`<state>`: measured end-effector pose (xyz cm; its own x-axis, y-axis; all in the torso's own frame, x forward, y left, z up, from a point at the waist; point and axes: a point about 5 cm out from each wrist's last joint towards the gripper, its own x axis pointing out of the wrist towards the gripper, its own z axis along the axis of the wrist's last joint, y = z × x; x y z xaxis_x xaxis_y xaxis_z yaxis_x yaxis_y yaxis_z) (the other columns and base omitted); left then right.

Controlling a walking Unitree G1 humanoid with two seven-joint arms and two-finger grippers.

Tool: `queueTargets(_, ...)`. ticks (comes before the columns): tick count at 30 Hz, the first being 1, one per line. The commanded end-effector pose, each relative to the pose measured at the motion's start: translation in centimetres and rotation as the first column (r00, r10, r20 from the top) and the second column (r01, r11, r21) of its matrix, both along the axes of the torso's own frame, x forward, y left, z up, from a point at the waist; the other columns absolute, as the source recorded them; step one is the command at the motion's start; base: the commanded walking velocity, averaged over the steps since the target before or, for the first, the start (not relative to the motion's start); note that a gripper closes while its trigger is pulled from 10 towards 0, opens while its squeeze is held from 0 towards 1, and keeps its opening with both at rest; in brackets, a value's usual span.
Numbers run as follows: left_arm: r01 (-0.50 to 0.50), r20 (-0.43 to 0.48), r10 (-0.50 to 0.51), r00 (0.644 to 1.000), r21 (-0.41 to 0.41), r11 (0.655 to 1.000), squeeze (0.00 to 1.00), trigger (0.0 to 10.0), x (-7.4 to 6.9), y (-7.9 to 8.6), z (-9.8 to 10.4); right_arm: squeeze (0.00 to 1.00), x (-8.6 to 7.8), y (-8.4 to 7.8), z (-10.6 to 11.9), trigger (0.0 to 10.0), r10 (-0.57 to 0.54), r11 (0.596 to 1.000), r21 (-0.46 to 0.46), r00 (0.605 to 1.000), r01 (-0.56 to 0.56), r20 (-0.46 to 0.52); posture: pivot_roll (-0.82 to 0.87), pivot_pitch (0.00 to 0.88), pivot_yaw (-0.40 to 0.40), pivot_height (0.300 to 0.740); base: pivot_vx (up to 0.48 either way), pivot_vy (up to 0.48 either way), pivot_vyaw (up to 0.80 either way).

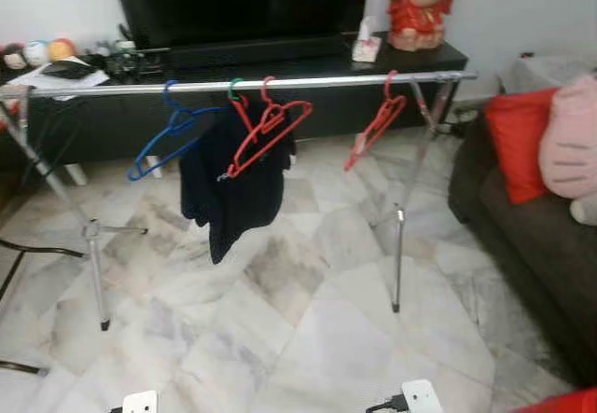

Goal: Hang hanger

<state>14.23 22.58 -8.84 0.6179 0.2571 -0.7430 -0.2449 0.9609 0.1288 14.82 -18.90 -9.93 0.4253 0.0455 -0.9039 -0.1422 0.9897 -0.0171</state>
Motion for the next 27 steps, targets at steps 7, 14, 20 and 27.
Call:
queueTargets(7, -0.044, -0.015, 0.044, 0.999, 0.004, 0.999, 0.00, 10.0, -0.15, 0.01, -0.12, 0.00, 0.26, -0.08, 0.10, 10.0, 0.021, 1.000, -0.009, 1.000, -0.021, -0.004, -0.11, 0.000, 0.002, 0.740, 0.000, -0.043, -0.78)
queueTargets(14, -0.037, -0.021, 0.038, 0.999, 0.007, 0.999, 0.00, 10.0, -0.18, -0.20, -0.19, 0.00, 0.28, -0.43, 0.15, 10.0, 0.026, 0.999, -0.021, 1.000, -0.026, -0.005, -0.11, 0.000, -0.008, 0.740, 0.000, 0.000, -0.78)
queueTargets(20, -0.035, -0.034, 0.036, 0.999, 0.016, 0.999, 0.00, 10.0, -0.49, 0.08, -0.26, 0.00, 0.27, -0.45, 0.15, 10.0, 0.034, 0.999, -0.021, 0.999, -0.034, -0.006, -0.11, 0.000, -0.007, 0.740, 0.000, -0.310, -0.78)
queueTargets(27, 0.008, -0.045, -0.007, 0.999, 0.039, 0.999, 0.00, 10.0, -0.50, 0.24, -0.23, 0.00, 0.18, -0.33, 0.10, 10.0, 0.034, 0.999, -0.019, 0.999, -0.034, -0.007, -0.11, 0.000, 0.003, 0.740, 0.000, -0.036, -0.78)
